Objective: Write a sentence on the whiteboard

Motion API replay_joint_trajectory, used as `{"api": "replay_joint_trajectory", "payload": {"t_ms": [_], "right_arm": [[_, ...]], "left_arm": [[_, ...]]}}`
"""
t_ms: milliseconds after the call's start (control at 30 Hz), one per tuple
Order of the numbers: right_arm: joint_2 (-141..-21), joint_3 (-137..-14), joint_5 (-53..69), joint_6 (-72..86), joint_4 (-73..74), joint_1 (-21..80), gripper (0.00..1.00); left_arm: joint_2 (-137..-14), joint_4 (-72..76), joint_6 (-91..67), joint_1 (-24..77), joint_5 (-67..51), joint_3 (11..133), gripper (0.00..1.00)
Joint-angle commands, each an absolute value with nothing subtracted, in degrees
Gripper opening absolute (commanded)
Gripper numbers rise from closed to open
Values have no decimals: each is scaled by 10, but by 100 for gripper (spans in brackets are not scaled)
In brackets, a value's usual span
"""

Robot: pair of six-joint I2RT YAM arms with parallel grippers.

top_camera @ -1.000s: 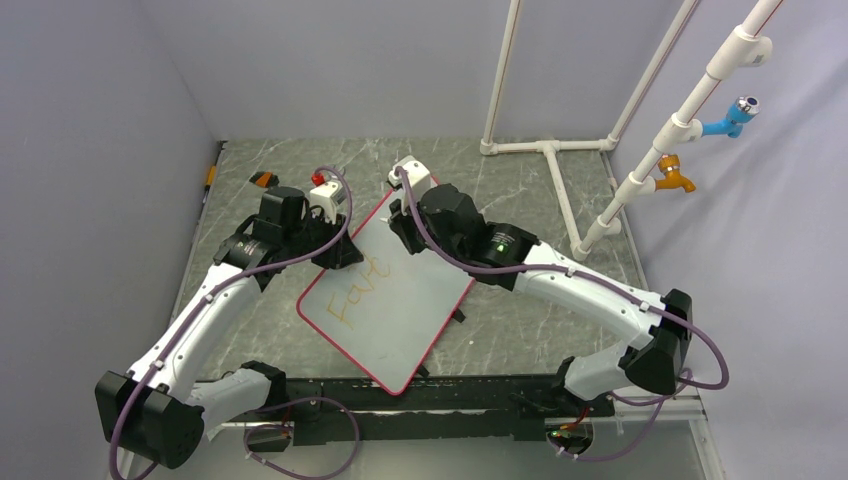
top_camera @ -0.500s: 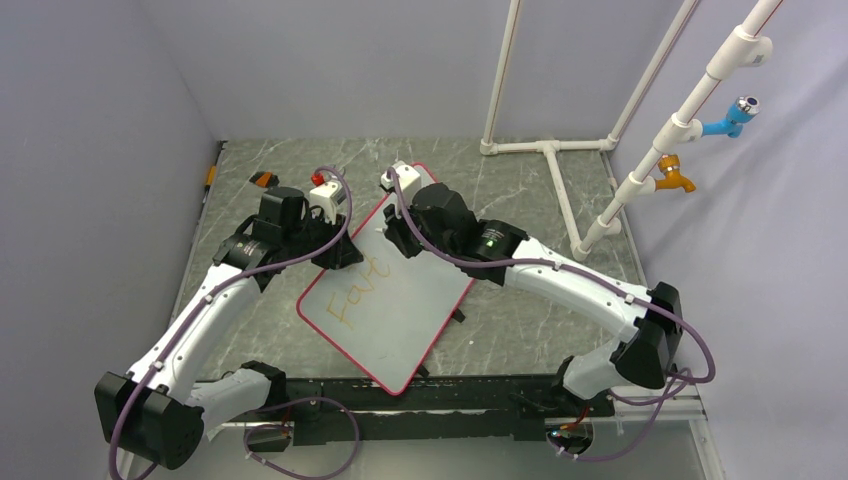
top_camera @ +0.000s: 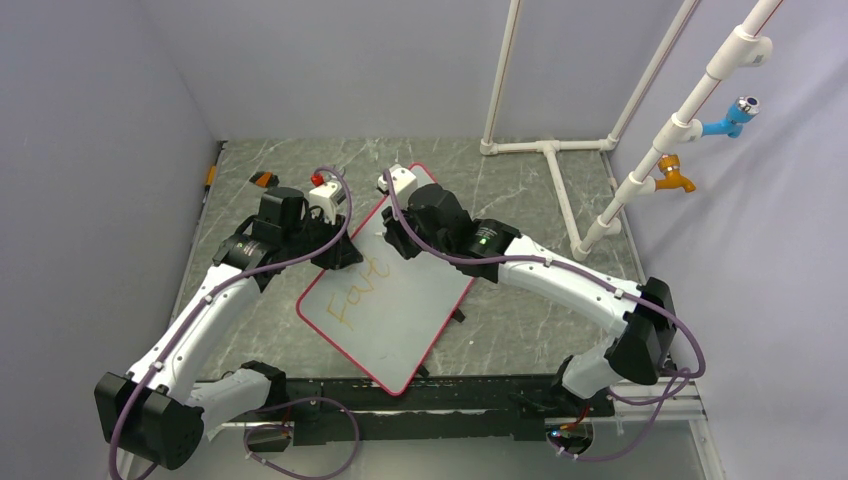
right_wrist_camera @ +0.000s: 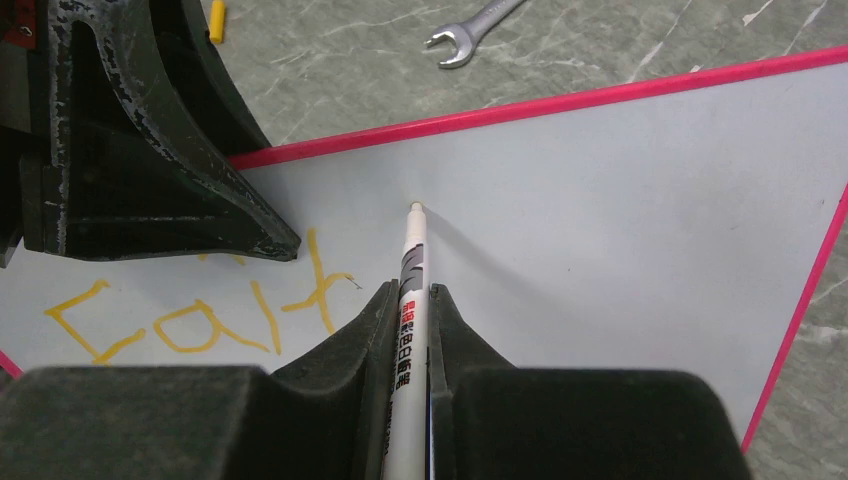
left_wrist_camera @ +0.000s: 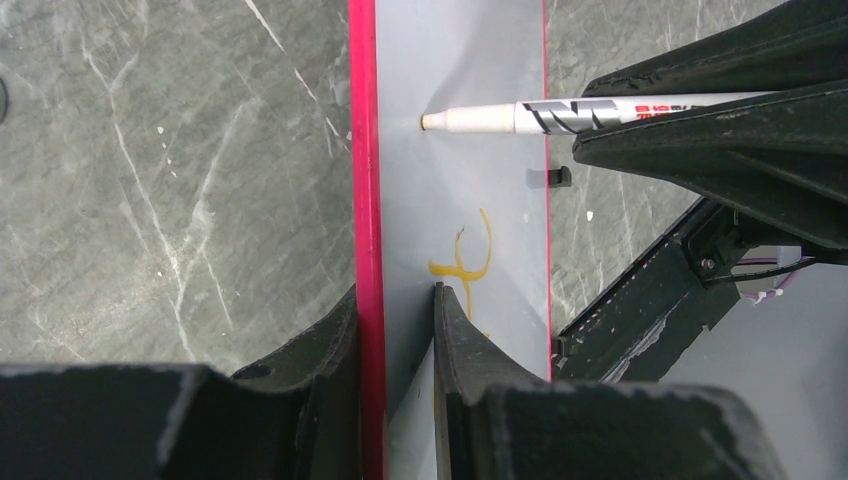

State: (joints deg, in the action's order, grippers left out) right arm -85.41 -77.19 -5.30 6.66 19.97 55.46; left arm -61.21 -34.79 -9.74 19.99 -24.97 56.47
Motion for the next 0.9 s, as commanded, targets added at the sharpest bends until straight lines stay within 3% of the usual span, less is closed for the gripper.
{"api": "replay_joint_trajectory", "payload": {"t_ms": [0, 867], "right_arm": [[-858, -770, -38, 70, 179, 551, 0], [-832, -701, -20, 101, 206, 551, 0]], "left_arm": [[-599, -328, -33, 199, -183, 564, 0], [-597, -328, -32, 199, -181, 564, 0]]}}
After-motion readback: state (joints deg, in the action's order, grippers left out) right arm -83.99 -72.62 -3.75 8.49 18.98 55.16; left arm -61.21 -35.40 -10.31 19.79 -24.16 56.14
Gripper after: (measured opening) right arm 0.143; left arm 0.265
